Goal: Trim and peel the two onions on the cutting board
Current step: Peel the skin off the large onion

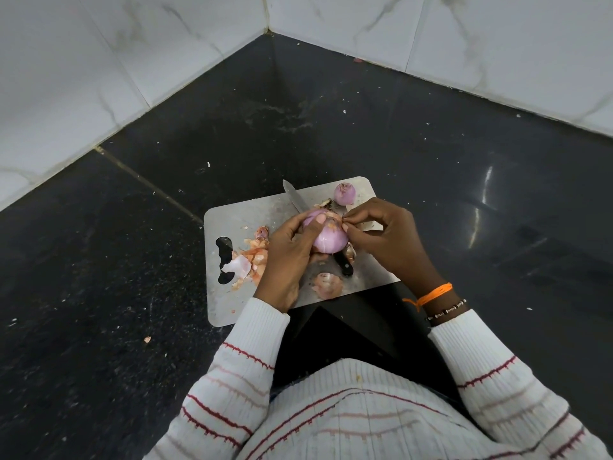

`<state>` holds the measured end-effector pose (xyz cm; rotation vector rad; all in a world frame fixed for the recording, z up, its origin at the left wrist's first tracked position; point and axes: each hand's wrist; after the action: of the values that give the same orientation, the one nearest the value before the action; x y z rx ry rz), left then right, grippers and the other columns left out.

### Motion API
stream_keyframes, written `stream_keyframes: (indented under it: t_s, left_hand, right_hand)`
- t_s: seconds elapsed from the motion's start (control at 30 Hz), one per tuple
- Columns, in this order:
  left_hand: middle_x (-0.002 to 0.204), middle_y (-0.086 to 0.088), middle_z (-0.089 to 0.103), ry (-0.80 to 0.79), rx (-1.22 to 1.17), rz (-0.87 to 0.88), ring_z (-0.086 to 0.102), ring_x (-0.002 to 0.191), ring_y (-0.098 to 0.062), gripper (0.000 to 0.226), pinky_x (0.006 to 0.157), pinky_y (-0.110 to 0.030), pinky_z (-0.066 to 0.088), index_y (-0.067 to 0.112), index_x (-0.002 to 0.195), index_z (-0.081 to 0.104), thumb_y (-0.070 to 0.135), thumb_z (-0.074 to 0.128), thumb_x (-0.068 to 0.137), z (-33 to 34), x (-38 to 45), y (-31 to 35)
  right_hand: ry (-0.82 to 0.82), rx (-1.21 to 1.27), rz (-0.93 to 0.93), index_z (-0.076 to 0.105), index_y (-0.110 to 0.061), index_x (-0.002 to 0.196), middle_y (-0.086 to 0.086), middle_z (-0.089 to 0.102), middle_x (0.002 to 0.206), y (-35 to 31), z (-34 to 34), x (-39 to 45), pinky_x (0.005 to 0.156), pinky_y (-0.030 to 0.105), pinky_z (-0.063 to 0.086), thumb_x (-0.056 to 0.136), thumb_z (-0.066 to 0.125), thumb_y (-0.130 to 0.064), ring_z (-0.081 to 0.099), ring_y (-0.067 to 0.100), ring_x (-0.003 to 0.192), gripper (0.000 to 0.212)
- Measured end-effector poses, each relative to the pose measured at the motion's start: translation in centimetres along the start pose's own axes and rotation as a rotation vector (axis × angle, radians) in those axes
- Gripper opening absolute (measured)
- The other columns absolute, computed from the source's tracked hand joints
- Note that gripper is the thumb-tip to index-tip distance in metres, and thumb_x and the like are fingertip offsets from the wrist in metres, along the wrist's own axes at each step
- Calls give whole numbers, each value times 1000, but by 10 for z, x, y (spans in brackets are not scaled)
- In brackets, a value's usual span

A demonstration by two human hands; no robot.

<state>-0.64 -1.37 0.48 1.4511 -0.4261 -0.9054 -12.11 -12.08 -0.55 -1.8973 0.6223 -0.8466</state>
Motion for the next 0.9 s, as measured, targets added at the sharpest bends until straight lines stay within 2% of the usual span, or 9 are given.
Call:
stream_keyframes:
  t_s: [0.13, 0.23, 0.47, 0.6, 0.67, 0.77, 0.9]
  left_hand:
    - [109, 1, 67, 10, -8, 5, 63, 106, -19, 18, 93, -42, 53, 18, 107, 66, 21, 58, 92, 3, 0, -1]
    - [114, -4, 67, 10, -19, -1, 63, 108, -21, 24, 92, -42, 54, 14, 112, 67, 22, 59, 91, 3, 1, -2]
    - [115, -7, 67, 1, 4, -23, 64, 106, -24, 25, 83, -39, 57, 15, 111, 67, 27, 59, 91, 2, 2, -6]
    - [111, -8, 67, -8, -42, -120, 66, 100, -21, 30, 71, -27, 58, 12, 113, 65, 31, 56, 92, 4, 1, -4]
    - [112, -6, 67, -44, -42, -146, 66, 100, -18, 26, 73, -27, 58, 17, 111, 64, 29, 62, 89, 3, 1, -3]
    - [116, -8, 66, -82, -37, -111, 65, 106, -21, 33, 82, -33, 57, 18, 112, 64, 18, 72, 80, -1, 2, -6]
    - [119, -8, 65, -167, -70, -99, 63, 110, -23, 40, 83, -36, 57, 15, 119, 61, 9, 71, 80, -2, 1, -7]
  right_hand:
    - [7, 3, -3, 70, -5, 77, -1, 67, 81, 2, -1, 0, 73, 23, 53, 70, 67, -29, 64, 9, 78, 25]
    - [19, -18, -5, 70, -4, 75, 4, 67, 79, 2, 0, 0, 72, 30, 54, 70, 71, -15, 64, 14, 77, 13]
    - [52, -73, -7, 70, -4, 72, 1, 65, 74, 2, 0, -2, 65, 30, 54, 71, 65, -13, 61, 11, 71, 10]
    - [78, -112, -8, 70, -7, 77, -3, 63, 73, -1, 1, -3, 62, 26, 54, 77, 69, -5, 61, 9, 70, 3]
    - [89, -111, -5, 70, -9, 79, -7, 62, 73, -2, 2, -3, 62, 20, 52, 80, 68, -5, 61, 7, 71, 3]
    - [126, -98, 35, 66, -13, 80, -8, 62, 74, -3, 1, -3, 64, 12, 50, 82, 67, -7, 63, 8, 70, 7]
    - [168, -141, 120, 64, -14, 77, -2, 64, 74, 3, 1, -1, 62, 20, 53, 82, 67, -7, 66, 15, 68, 9]
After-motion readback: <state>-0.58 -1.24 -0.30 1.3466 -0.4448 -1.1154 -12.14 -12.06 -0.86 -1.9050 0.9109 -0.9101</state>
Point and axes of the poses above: each hand's wrist, its own x-axis towards the middle knuckle, its own z-axis out of the palm, y = z × x
